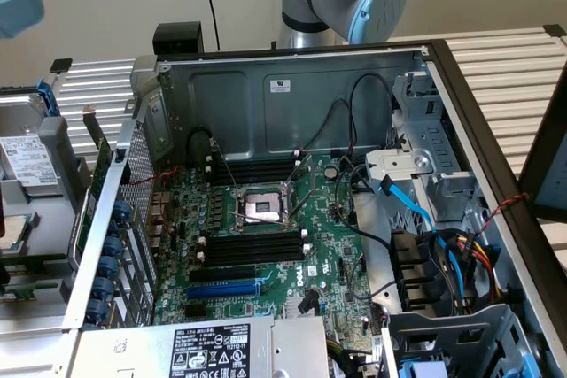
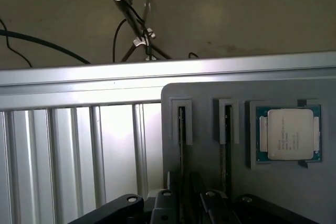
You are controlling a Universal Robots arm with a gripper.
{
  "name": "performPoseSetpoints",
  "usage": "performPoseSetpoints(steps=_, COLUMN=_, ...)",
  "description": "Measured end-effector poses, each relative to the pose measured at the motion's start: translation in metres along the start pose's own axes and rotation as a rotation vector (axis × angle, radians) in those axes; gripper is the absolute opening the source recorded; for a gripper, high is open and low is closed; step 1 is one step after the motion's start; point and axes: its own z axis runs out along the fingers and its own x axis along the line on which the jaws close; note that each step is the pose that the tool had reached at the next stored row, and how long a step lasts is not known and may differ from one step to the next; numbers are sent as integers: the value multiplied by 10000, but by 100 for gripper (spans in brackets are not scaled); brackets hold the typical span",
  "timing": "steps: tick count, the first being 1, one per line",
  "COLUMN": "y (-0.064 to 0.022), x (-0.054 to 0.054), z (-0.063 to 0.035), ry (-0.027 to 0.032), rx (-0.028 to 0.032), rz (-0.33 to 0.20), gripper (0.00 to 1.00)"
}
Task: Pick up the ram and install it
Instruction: 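Pick up the ram and move it above insertion slot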
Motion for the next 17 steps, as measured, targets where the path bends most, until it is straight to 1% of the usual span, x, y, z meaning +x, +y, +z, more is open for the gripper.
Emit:
performPoseSetpoints(steps=1, y=0, x=0, z=0, ry=0, rx=0, rz=0, gripper=21)
performPoseSetpoints(steps=2, y=0, x=0, z=0, ry=0, rx=0, rz=0, gripper=21)
performPoseSetpoints(steps=3, y=0, x=0, z=0, ry=0, rx=0, rz=0, gripper=14)
performPoseSetpoints(steps=17, y=0, x=0, z=2, ry=0, rx=0, rz=0, gripper=12)
